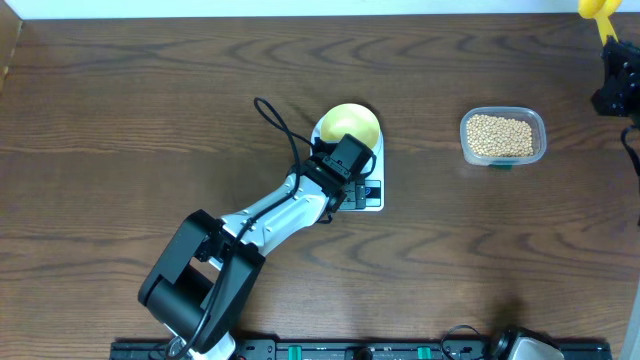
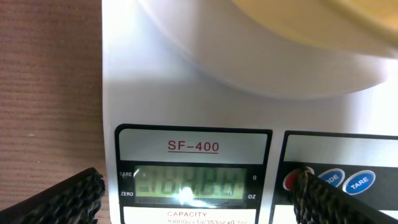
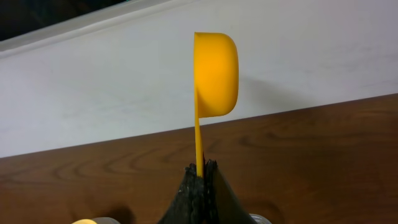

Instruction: Scoop item into bowl and weigh 50g on scale

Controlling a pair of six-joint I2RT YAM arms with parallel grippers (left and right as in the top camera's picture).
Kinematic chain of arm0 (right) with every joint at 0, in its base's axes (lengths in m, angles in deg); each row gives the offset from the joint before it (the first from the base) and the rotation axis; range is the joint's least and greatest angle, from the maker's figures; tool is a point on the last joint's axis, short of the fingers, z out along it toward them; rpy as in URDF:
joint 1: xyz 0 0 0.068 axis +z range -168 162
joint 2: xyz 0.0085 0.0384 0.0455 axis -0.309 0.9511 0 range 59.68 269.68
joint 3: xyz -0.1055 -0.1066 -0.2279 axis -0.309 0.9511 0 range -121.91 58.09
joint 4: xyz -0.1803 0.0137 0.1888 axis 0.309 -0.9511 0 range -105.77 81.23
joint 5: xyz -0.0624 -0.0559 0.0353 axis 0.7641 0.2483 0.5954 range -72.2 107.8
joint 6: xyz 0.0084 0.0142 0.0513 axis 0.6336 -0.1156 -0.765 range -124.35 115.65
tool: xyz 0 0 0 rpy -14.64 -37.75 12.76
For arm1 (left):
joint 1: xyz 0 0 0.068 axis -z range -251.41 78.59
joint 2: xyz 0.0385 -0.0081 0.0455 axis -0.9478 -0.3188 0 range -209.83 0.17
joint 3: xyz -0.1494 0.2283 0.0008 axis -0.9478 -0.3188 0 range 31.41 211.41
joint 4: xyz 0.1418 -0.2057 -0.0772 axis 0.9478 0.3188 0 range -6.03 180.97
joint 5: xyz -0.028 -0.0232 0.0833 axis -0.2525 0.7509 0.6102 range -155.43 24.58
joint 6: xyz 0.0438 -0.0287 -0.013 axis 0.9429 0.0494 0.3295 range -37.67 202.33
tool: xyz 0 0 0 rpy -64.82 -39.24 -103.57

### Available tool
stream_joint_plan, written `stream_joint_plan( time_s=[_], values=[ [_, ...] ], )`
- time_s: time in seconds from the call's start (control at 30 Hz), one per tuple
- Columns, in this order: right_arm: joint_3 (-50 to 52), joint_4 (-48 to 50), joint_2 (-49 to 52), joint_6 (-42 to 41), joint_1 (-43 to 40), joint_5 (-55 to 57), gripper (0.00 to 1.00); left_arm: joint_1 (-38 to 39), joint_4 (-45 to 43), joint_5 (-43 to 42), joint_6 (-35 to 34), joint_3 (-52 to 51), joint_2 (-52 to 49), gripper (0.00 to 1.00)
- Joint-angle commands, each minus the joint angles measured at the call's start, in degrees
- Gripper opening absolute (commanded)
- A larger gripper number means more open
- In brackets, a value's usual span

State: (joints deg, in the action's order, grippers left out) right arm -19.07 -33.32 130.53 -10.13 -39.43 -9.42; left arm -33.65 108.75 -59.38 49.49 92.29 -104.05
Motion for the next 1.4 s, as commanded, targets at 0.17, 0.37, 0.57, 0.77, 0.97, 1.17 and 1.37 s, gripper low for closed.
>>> stream_joint_plan(
  time_s=[0.17, 0.37, 0.57, 0.77, 0.97, 1.17, 1.37],
  values=[
    [-1.09, 0.07, -0.35, 0.76, -0.22, -0.31, 0.01, -0.13, 1.86, 0.59, 0.15, -0.92, -3.98, 0.98],
    [-1.09, 0.07, -0.35, 0.79, -0.22, -0.13, 0.01, -0.13, 1.88, -0.98, 1.49, 0.87, 2.12, 0.98],
    [-1.09, 0.07, -0.35, 1.84, -0.22, -0.13, 0.01, -0.13, 3.08, -1.07, 1.51, 0.87, 13.99, 0.98],
    [-1.09, 0.04, -0.35, 2.16, -0.22, -0.15, 0.01, -0.44, 15.87, 8.66, 1.46, 0.85, 21.90, 0.98],
    [-1.09, -0.59, -0.35, 3.80, -0.22, -0.13, 0.01, -0.83, 22.95, 8.39, 1.46, 0.48, 21.88, 0.98],
    [-1.09, 0.39, -0.09, 0.42, -0.24, 1.57, 0.01, -0.76, 22.95, 8.39, 1.49, 0.48, 21.88, 0.98],
    [-1.09, -0.61, 0.20, -1.29, -0.42, 4.02, 0.01, -0.76, 22.95, 8.39, 1.46, 0.48, 21.88, 0.98]
  ],
)
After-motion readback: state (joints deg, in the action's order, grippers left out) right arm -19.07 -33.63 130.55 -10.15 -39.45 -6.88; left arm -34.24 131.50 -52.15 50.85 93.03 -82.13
